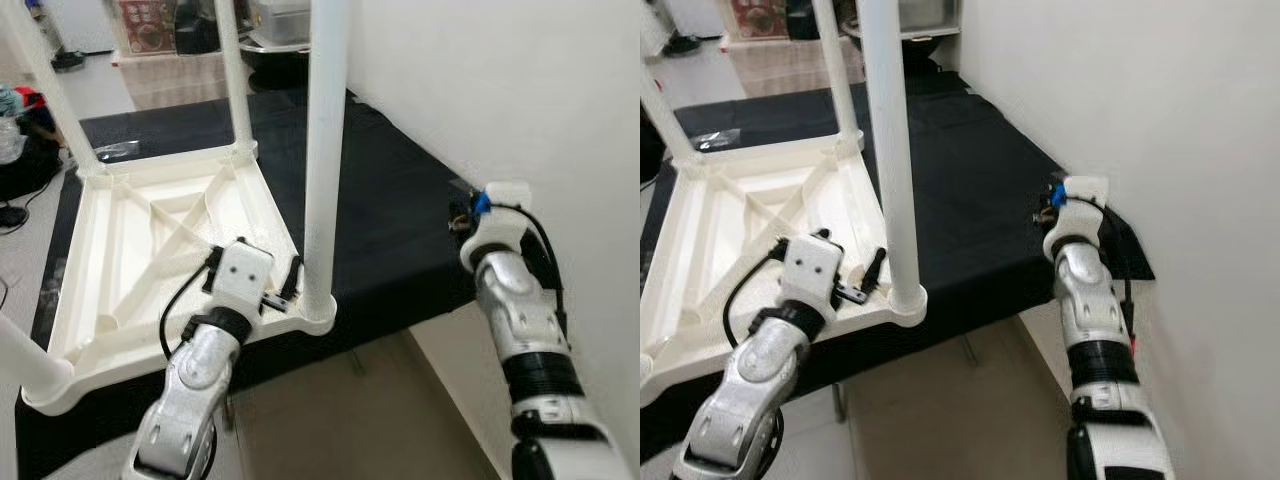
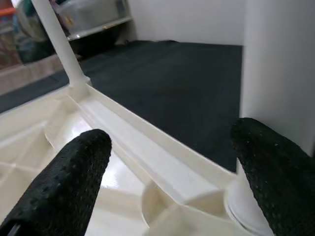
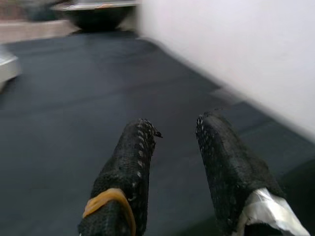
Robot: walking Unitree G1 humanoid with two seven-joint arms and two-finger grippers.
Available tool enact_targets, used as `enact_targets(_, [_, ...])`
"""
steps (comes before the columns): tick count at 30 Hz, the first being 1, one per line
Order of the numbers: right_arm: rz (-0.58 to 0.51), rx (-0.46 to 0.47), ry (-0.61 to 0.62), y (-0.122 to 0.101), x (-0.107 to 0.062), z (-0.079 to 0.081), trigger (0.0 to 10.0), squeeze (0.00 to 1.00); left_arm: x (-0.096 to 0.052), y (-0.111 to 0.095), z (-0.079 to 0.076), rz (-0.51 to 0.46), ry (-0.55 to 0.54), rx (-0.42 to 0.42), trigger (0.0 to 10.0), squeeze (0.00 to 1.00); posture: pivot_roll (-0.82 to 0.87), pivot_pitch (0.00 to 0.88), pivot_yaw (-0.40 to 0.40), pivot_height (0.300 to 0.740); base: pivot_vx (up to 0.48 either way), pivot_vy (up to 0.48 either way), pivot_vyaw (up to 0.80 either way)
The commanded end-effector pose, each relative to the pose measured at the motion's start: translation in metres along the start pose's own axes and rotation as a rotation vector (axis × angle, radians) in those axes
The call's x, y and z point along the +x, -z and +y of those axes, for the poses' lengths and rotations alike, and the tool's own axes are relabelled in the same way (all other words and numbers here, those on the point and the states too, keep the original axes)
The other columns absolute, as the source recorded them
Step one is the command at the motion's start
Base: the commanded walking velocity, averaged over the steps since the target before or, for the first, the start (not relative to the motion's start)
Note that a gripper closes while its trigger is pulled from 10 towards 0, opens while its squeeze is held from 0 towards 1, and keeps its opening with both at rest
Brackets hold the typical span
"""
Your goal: Building children table
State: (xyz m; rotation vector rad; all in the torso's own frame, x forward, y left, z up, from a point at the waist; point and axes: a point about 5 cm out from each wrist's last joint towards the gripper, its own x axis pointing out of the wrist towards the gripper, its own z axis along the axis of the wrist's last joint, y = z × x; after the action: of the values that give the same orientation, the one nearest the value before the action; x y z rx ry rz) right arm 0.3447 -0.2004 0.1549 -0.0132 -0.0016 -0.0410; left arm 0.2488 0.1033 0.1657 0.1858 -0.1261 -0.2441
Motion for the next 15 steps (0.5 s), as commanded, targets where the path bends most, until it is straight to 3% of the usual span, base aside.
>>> enact_targets(1, [-0.030, 0.012, -0.057, -0.002, -0.008, 0.012, 10.0, 0.00, -0.007, 0.001, -0.006, 0.005, 0.018, -0.009, 10.0, 0.00, 0.03, 0.034, -0.030, 0.740, 0.000, 0.000, 0.00])
enact_targets(7, [-0.023, -0.014, -0.073, 0.010, -0.026, 0.019, 10.0, 0.00, -0.021, 0.005, -0.008, 0.015, -0.011, 0.041, 10.0, 0.00, 0.03, 0.028, -0.029, 0.740, 0.000, 0.000, 0.00])
enact_targets(10, [-0.017, 0.052, -0.070, 0.010, -0.031, 0.020, 10.0, 0.00, -0.025, 0.008, -0.005, 0.036, -0.035, 0.009, 10.0, 0.00, 0.02, 0.020, -0.033, 0.740, 0.000, 0.000, 0.00])
enact_targets(13, [-0.033, 0.043, -0.123, 0.010, -0.038, 0.025, 10.0, 0.00, -0.029, 0.014, -0.007, 0.047, -0.012, 0.061, 10.0, 0.00, 0.02, 0.015, -0.040, 0.740, 0.000, 0.000, 0.00])
enact_targets(15, [-0.031, 0.042, -0.119, 0.011, -0.041, 0.026, 10.0, 0.00, -0.030, 0.018, -0.007, 0.069, -0.030, 0.022, 10.0, 0.00, 0.02, 0.019, -0.037, 0.740, 0.000, 0.000, 0.00])
